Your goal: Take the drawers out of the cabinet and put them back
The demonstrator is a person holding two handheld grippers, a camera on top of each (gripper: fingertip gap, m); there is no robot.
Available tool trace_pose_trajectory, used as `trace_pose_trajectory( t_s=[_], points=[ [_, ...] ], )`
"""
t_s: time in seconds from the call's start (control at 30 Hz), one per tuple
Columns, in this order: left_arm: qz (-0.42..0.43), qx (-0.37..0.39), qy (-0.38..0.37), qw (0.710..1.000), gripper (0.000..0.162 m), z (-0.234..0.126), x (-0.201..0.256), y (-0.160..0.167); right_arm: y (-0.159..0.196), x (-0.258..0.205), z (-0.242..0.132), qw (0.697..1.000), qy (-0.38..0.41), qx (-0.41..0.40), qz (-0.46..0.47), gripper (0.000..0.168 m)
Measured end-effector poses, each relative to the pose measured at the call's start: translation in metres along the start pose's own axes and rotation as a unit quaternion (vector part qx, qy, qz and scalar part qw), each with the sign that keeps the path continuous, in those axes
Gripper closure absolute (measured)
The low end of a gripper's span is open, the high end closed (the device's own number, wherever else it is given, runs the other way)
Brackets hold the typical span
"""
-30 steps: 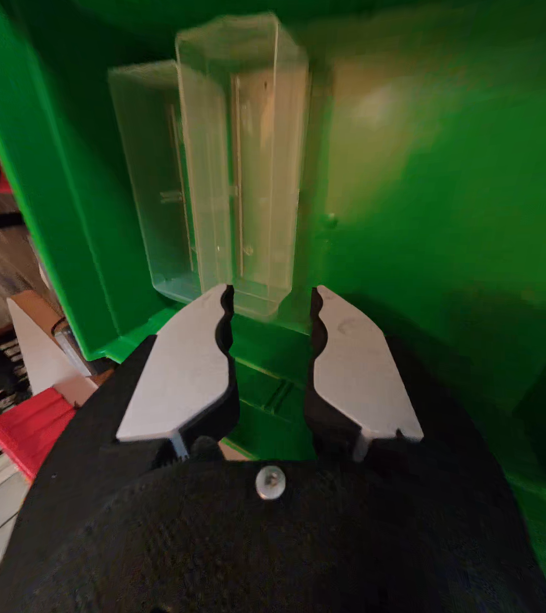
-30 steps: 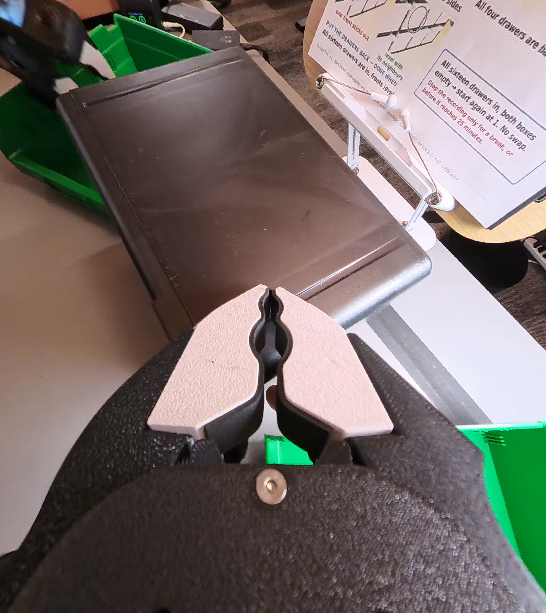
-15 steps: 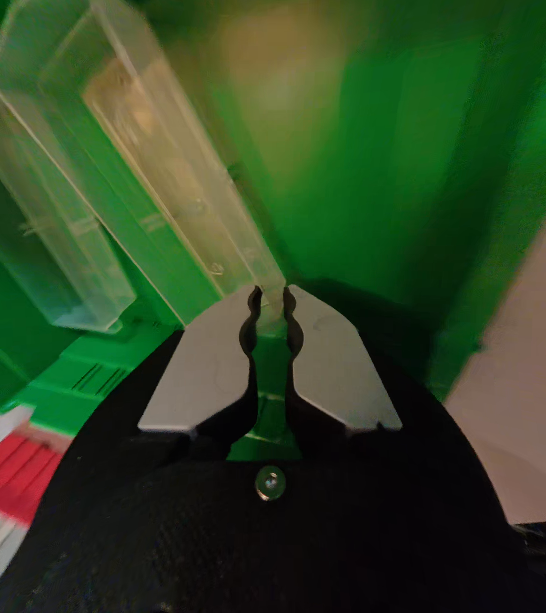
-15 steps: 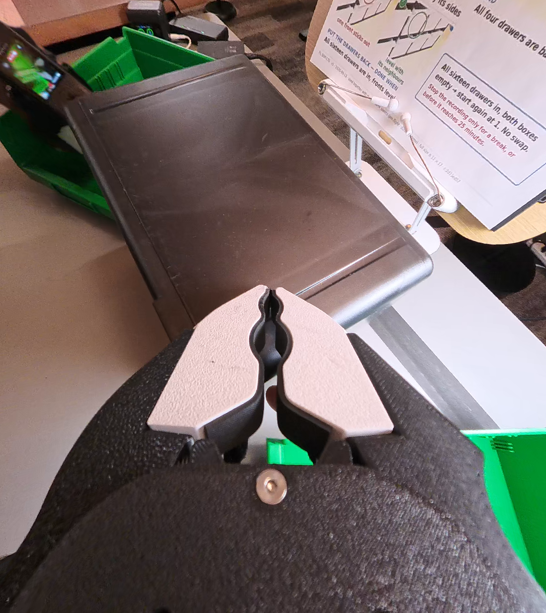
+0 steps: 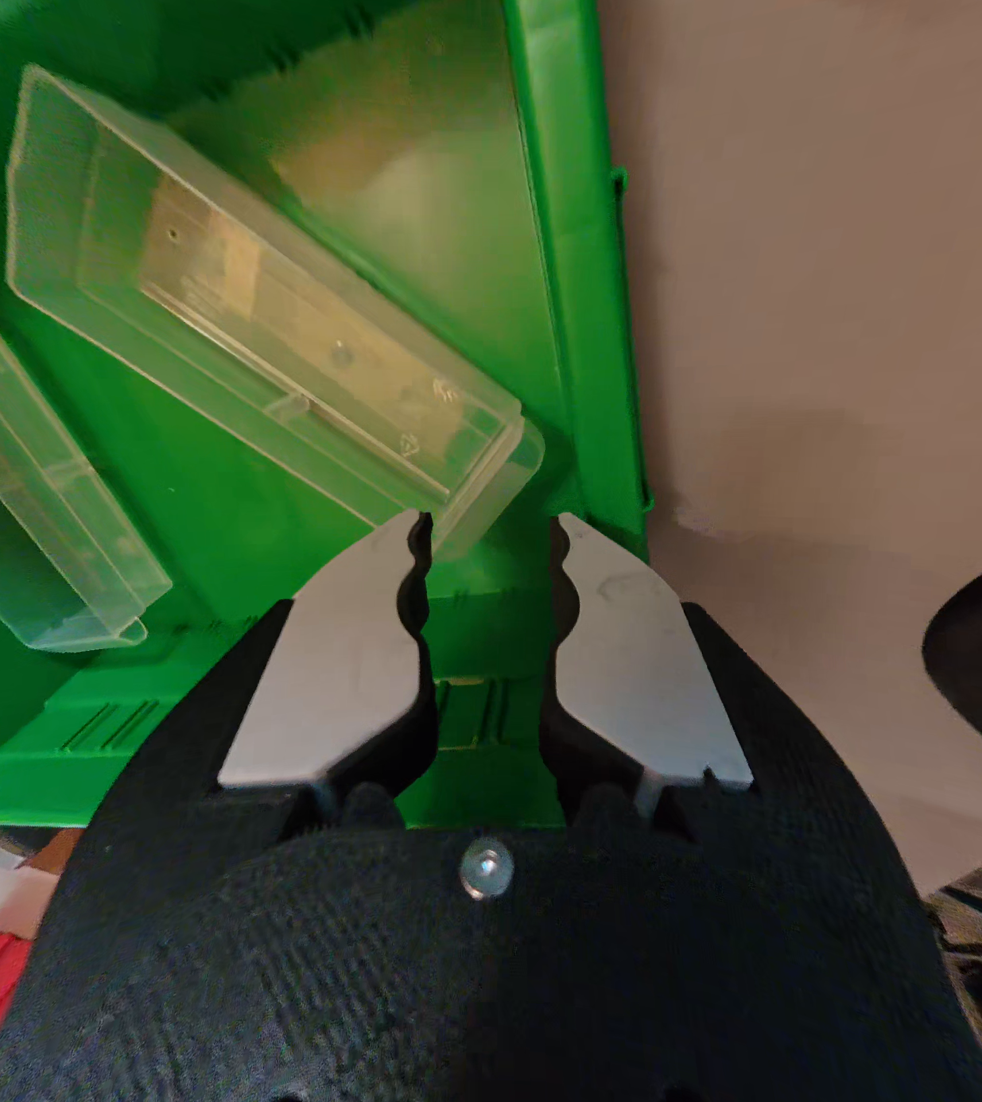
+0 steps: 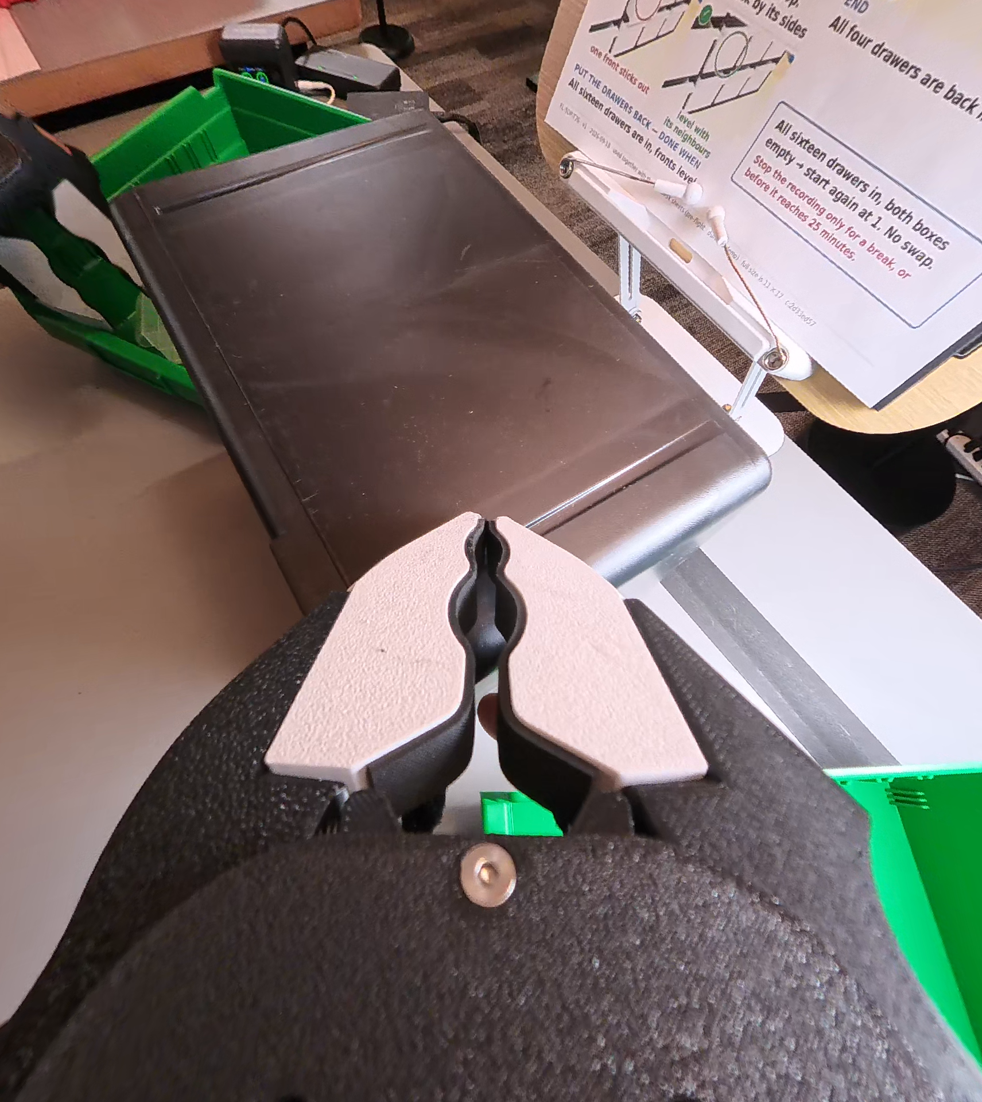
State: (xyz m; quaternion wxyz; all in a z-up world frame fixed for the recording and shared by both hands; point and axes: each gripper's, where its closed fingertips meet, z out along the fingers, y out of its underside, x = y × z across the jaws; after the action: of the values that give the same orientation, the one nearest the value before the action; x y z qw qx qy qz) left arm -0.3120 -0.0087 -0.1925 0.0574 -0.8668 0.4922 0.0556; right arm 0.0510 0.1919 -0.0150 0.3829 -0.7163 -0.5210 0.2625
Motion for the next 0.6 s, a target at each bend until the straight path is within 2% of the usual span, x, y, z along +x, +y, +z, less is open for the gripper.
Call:
trace_pose_trajectory(
  t_s=[0.13, 0.33, 0.43, 0.6],
  points=[
    [0.008, -0.017, -0.013, 1.0, 0.125, 0.012, -0.005, 0.013, 0.0, 0.0, 0.0, 1.0, 0.004, -0.001, -0.001, 0.168],
    [0.029, -0.008, -0.037, 0.999, 0.13, 0.02, -0.014, 0.01, 0.0, 0.0, 0.0, 1.0, 0.007, -0.004, -0.003, 0.168],
    [0.049, -0.016, -0.04, 0.998, 0.139, 0.021, -0.011, 0.008, 0.0, 0.0, 0.0, 1.0, 0.006, -0.003, -0.001, 0.168],
    [0.032, 0.01, -0.058, 0.998, 0.144, 0.004, -0.013, -0.007, 0.0, 0.001, 0.0, 1.0, 0.006, 0.002, 0.003, 0.168]
  ],
)
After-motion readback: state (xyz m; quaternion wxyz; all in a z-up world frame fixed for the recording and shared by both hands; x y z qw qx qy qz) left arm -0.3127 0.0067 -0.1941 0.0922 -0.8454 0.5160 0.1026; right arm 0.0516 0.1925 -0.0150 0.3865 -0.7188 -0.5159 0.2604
